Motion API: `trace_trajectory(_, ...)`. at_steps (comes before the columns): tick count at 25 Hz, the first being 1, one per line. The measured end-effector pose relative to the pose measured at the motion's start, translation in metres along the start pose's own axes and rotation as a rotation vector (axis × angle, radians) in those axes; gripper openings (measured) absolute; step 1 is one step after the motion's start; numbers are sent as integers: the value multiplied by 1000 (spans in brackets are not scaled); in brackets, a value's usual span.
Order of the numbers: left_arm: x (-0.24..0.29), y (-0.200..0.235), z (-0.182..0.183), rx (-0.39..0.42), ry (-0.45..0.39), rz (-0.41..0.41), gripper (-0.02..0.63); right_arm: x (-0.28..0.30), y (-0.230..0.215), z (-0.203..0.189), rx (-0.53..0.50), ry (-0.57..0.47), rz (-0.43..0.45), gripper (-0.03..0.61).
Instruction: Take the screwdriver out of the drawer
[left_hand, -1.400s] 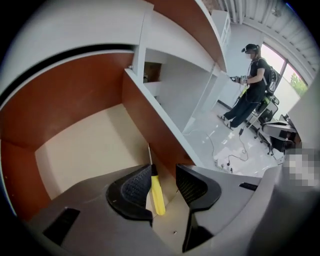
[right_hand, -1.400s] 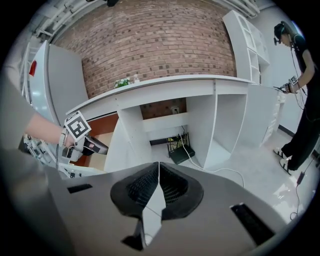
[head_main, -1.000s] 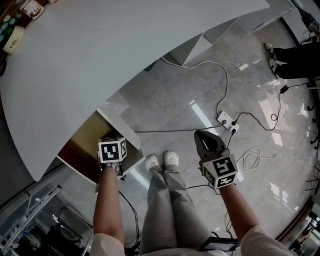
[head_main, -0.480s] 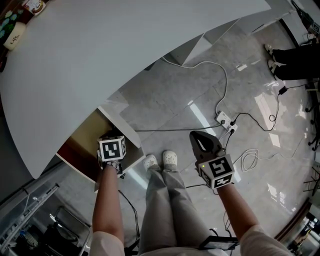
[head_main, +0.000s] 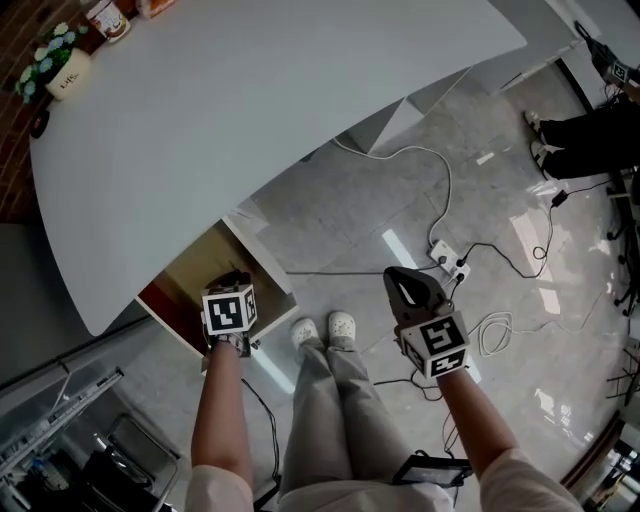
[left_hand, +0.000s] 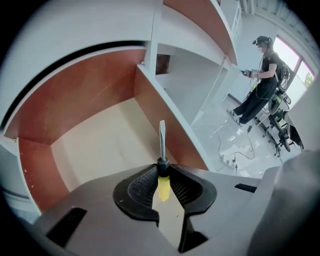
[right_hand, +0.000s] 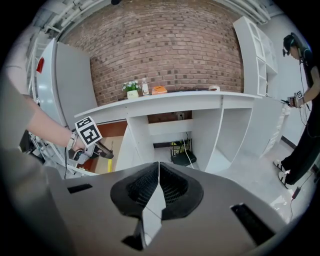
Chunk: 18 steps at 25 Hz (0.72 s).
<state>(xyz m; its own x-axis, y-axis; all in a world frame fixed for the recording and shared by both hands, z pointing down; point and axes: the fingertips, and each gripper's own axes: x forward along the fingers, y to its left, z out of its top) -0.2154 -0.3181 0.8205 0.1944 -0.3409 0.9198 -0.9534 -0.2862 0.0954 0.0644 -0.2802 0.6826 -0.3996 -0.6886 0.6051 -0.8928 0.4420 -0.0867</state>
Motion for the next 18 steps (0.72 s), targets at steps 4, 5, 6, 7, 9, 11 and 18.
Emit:
trace_trajectory(4,-26,-8,11,-21,-34,-22,81,-15,1,26,-20,-25,-6,21)
trace_trajectory(5,-33,-10,13,-29,-43,-27,81,-20,2,32,-22,-31,-8,21)
trace_trajectory(6,-41,-12,15,-38,-53,-34,81,-24,3,38,-23,-38,-9,21)
trace_trajectory(7,-48,-14,16,-48,-63,-43,81,-29,5,43,-23,-43,-10,21)
trace_trajectory(9,-64,-19,19,-64,-85,-61,81,-39,8,55,-25,-54,-11,21)
trace_trajectory(11,-79,-24,22,-73,-104,-74,81,-48,11,65,-28,-63,-9,21)
trace_trajectory(18,-133,-36,37,-85,-176,-103,81,-82,16,100,-59,-89,-8,21)
